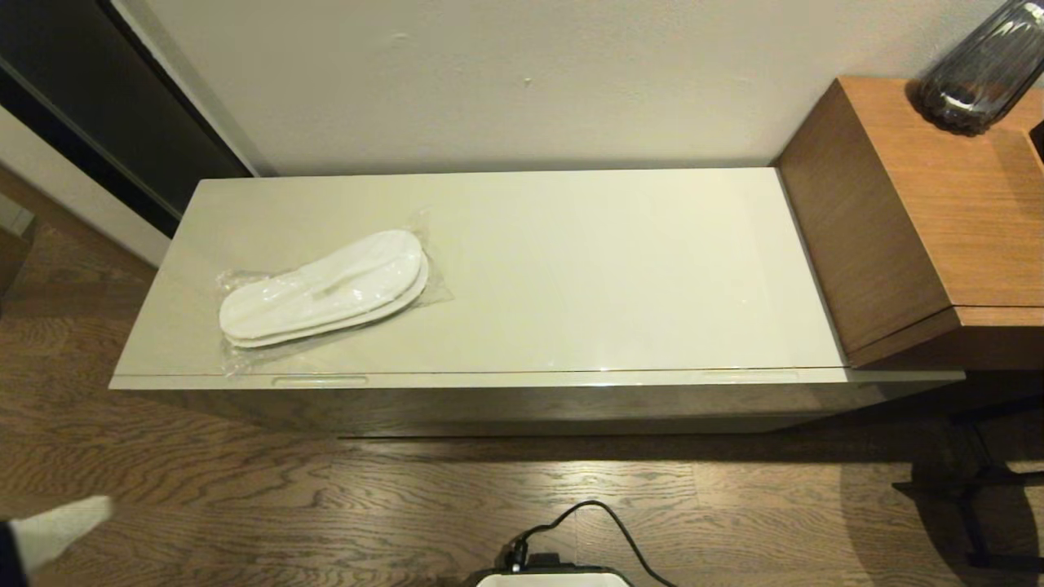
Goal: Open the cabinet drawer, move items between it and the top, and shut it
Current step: Open the drawer
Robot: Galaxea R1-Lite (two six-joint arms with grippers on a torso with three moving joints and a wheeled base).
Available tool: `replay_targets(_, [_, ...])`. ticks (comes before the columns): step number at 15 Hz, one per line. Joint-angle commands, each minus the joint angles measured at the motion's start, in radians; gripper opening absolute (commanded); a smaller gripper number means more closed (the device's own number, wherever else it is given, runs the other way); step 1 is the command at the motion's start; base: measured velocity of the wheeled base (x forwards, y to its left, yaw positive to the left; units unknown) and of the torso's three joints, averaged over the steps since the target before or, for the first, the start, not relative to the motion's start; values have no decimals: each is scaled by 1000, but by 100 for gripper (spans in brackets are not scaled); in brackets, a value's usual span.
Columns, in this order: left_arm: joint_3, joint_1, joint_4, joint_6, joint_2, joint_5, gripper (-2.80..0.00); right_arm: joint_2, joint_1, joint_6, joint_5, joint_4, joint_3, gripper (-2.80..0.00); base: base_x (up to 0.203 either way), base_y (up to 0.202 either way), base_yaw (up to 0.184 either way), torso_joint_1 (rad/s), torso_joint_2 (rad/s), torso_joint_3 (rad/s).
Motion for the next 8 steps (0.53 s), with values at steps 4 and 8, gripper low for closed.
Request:
replay_targets(4, [-85,-48,-233,-61,691,-33,-280,0,0,0,1,0,0,-280,0,0,0,0,0,0])
replay_targets(8, [-120,-97,-556,-74,902,81,-280,0,0,0,1,0,0,-280,0,0,0,0,0,0])
